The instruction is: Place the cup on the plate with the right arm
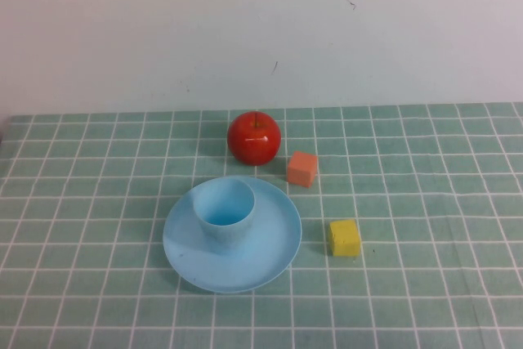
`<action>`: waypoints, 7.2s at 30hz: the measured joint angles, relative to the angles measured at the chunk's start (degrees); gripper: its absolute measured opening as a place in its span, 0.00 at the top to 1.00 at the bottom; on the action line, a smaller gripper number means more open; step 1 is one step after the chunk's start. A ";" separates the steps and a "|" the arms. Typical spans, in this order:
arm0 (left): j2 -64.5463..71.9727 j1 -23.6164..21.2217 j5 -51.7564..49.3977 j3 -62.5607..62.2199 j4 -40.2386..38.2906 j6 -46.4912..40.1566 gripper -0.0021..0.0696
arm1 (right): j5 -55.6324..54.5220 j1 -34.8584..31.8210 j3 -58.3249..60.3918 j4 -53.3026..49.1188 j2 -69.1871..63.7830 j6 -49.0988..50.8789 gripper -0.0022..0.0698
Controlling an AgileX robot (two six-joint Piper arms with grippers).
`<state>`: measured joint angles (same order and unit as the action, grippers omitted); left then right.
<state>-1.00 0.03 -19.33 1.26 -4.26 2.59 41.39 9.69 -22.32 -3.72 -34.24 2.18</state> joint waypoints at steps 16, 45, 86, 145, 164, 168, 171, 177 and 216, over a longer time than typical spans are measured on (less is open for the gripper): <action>0.00 0.00 0.00 0.00 0.00 0.00 0.97 | 0.41 -4.06 0.00 0.10 19.51 0.00 0.97; 0.00 0.00 0.00 0.00 0.00 0.00 0.98 | 1.49 -12.63 0.00 0.10 33.31 0.10 0.97; 0.00 0.00 0.00 0.00 -0.11 0.00 0.98 | -19.51 -14.42 23.63 -10.42 35.22 -1.88 0.97; 0.00 0.00 0.00 0.00 -0.21 0.00 0.97 | -20.53 -20.63 23.79 -7.58 35.22 -2.49 0.97; 0.00 0.00 0.00 0.00 -0.21 0.00 0.97 | -20.53 -20.63 23.79 -6.56 35.22 -2.49 0.97; 0.00 0.00 0.00 0.00 -0.21 0.00 0.97 | -20.53 -20.63 23.79 -6.56 35.22 -2.49 0.97; 0.00 0.00 0.00 0.00 -0.21 0.00 0.97 | -20.53 -20.63 23.79 -6.56 35.22 -2.49 0.97; 0.00 0.00 0.00 0.00 -0.21 0.00 0.97 | -20.53 -19.99 23.79 -6.25 35.22 -2.49 0.97; 0.00 0.00 0.00 0.00 -0.21 0.00 0.98 | -20.78 -16.34 23.88 -4.50 35.22 -2.49 0.97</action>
<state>-1.00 0.03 -19.33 1.26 -4.47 2.59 20.61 -6.65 1.56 -8.22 0.98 -0.31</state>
